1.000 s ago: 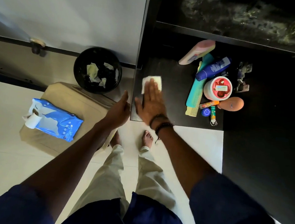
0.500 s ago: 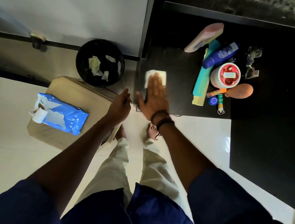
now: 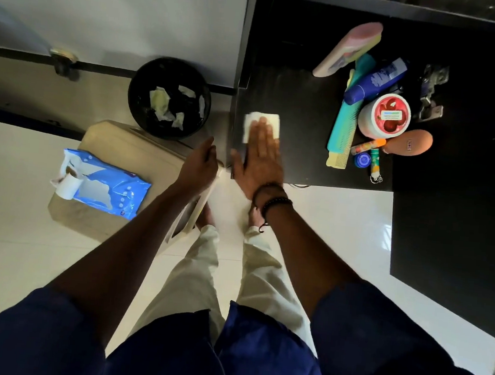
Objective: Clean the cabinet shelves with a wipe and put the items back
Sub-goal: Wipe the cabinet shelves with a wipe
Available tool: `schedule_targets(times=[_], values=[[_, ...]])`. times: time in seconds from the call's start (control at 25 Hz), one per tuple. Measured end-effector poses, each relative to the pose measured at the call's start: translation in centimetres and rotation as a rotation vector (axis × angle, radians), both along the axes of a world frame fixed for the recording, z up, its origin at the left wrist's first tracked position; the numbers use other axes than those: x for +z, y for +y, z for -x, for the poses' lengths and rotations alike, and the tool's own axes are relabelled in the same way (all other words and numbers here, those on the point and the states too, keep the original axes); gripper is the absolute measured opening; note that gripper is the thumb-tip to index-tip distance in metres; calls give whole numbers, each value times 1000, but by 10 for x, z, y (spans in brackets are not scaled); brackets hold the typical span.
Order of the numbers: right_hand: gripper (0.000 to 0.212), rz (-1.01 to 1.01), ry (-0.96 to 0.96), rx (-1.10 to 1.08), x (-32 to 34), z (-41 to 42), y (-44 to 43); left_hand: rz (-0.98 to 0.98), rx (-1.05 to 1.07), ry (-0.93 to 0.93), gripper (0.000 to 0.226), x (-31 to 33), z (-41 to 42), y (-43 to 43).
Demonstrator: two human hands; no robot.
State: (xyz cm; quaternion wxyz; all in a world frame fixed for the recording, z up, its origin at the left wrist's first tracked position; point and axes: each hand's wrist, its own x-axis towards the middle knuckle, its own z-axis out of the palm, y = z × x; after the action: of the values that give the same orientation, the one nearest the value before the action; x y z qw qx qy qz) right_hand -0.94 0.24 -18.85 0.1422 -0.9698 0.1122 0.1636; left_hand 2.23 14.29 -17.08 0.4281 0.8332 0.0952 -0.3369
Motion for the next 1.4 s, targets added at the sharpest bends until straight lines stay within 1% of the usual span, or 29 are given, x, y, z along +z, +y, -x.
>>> schedule_targets(times=[0.08, 0.12, 0.2, 0.28, 0.36, 0.4, 0.44, 0.56, 0.68, 0.8, 0.92, 1.0, 1.12, 1.2, 1.32, 1.4], values=[[68, -25, -19, 146, 1, 21, 21, 1, 10, -38, 41, 6, -2, -3], [67, -38, -20, 169, 3, 40, 22, 10, 11, -53, 41, 8, -3, -3], [65, -44, -16, 153, 3, 71, 5, 29, 24, -49, 42, 10, -5, -4], [65, 1, -19, 59, 3, 69, -23, 46, 35, -45, 41, 12, -7, -7], [66, 12, -21, -56, 4, 31, -43, 77, 35, -49, 43, 9, -12, -12], [66, -21, -23, -87, 4, 1, -50, 80, 21, -51, 45, 8, -16, -15], [65, -56, -25, -71, 3, -30, -56, 78, 7, -58, 47, 7, -19, -18], [61, -86, -50, 136, -7, -114, -70, 69, -28, -95, 46, 16, -30, -29], [59, -2, -79, 72, -14, -151, -76, 82, -24, -160, 34, 18, -36, -35], [56, -26, -87, 203, -12, -148, -64, 93, -32, -184, 33, 18, -35, -33], [57, -20, -82, 53, -4, -132, -54, 97, -43, -179, 35, 9, -31, -29], [57, 37, -32, 105, 0, -92, -32, 122, -5, -128, 36, 5, -27, -28], [62, 33, -24, 231, 5, -20, -3, 156, 0, -138, 43, -8, -20, -24], [65, 37, -15, 282, 0, -22, -5, 169, -2, -135, 47, -32, -17, -22], [61, 97, -10, 289, -2, -61, -12, 135, 51, -114, 45, -15, -18, -29], [64, 86, 6, 253, -1, -58, -20, 125, 48, -108, 42, -7, -20, -35]])
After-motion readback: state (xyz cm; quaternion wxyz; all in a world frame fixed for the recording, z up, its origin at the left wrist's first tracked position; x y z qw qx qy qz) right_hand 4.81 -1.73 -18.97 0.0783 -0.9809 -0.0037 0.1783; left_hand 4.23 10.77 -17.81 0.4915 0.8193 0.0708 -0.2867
